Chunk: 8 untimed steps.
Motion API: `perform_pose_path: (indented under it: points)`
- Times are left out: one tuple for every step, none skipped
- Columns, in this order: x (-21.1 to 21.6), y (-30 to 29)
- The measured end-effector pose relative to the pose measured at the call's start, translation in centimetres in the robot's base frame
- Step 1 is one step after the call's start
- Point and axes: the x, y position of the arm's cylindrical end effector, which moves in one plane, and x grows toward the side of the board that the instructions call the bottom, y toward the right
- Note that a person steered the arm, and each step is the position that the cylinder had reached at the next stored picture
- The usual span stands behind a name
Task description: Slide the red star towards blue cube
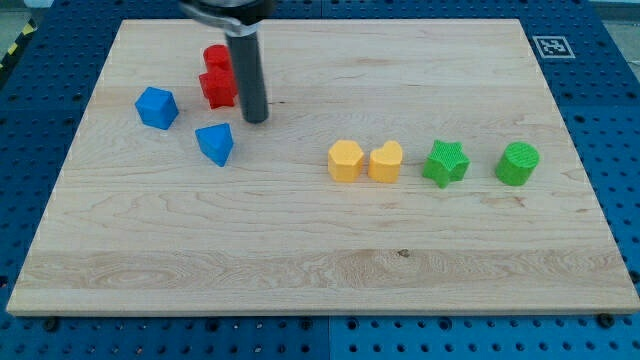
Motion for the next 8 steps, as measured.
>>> perform_pose_path:
  points:
    - [-3.6, 0.1]
    - [-5.2, -1.5]
    - [-5.2, -2.6]
    - [-5.2, -2.7]
    - [-4.4, -2.7]
    - [-3.8, -2.7]
    - [-3.8, -3.7]
    - [-3.8, -6.5]
